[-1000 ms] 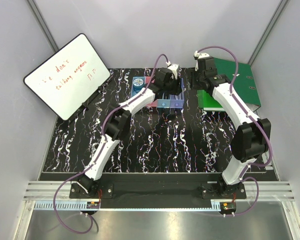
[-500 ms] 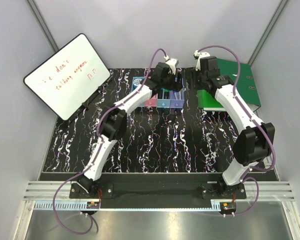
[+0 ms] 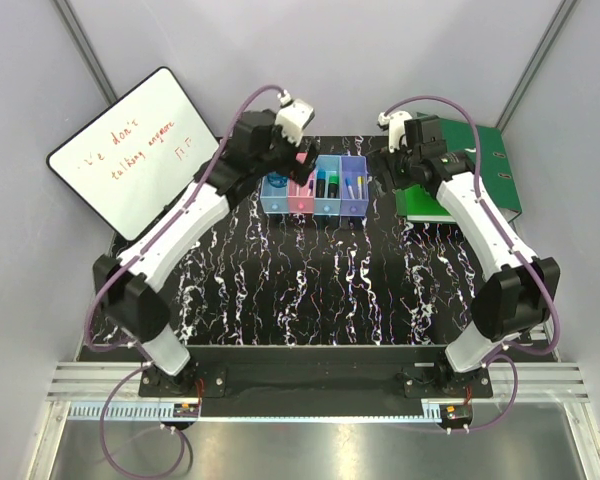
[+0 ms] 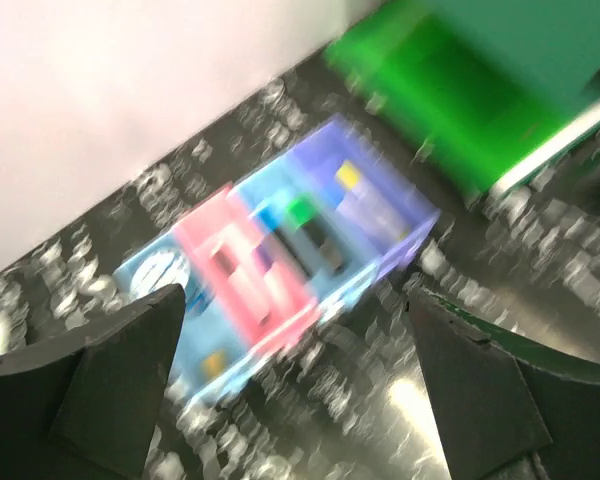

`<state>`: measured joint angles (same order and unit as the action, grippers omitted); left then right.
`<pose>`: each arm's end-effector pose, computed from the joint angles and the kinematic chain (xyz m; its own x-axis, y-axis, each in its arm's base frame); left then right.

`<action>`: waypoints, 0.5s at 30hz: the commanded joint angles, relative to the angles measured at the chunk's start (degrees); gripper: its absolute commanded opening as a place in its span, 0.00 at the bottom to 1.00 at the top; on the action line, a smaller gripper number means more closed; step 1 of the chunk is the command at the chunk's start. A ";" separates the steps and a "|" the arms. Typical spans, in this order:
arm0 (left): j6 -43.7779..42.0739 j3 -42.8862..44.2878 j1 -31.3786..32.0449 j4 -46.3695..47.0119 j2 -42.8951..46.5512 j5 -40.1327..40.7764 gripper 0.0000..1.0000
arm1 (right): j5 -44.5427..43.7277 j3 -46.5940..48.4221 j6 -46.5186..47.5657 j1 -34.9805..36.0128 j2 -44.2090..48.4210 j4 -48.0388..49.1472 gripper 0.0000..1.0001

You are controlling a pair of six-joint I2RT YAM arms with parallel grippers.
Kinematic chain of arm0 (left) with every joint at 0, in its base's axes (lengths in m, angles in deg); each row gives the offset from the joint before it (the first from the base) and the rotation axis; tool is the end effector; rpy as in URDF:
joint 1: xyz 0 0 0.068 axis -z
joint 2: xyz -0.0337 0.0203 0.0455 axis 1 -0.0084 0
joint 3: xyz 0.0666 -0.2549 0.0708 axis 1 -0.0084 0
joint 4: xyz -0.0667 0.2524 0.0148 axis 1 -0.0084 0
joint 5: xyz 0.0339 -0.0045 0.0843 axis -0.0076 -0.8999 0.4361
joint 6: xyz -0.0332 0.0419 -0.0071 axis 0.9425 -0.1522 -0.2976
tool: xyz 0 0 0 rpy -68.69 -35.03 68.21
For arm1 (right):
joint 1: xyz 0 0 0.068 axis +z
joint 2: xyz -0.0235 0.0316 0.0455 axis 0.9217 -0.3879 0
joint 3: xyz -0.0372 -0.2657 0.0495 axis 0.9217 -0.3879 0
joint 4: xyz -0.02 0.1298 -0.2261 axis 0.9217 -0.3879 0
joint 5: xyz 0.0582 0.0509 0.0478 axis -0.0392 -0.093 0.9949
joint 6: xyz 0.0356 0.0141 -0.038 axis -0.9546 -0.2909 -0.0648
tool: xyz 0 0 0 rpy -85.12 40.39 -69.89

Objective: Sort the stationery into containers
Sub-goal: Reset both arms

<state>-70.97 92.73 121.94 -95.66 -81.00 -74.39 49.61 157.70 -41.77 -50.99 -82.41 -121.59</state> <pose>0.3337 -0.2147 0.4044 -0.2139 0.2765 -0.9369 0.6162 0.7824 0.0902 0.3509 0.1015 0.3567 -0.5522 -0.3801 -0.7420 -0.3982 0.9022 -0.1658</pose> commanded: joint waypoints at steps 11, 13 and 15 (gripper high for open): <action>-7.59 -20.18 -3.86 -10.78 18.67 5.73 0.99 | -7.79 6.93 7.94 4.03 5.67 -13.13 1.00; -7.06 -22.21 -5.44 -11.57 21.31 5.99 0.99 | -8.23 6.75 7.68 4.64 6.28 -13.75 1.00; -6.79 -22.48 -6.32 -13.49 22.80 6.51 0.99 | -8.41 6.93 7.68 4.65 6.98 -14.10 1.00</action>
<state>-78.49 70.78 117.59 -108.49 -63.54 -70.13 42.40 164.32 -34.71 -47.32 -78.98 -134.05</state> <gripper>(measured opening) 0.987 0.994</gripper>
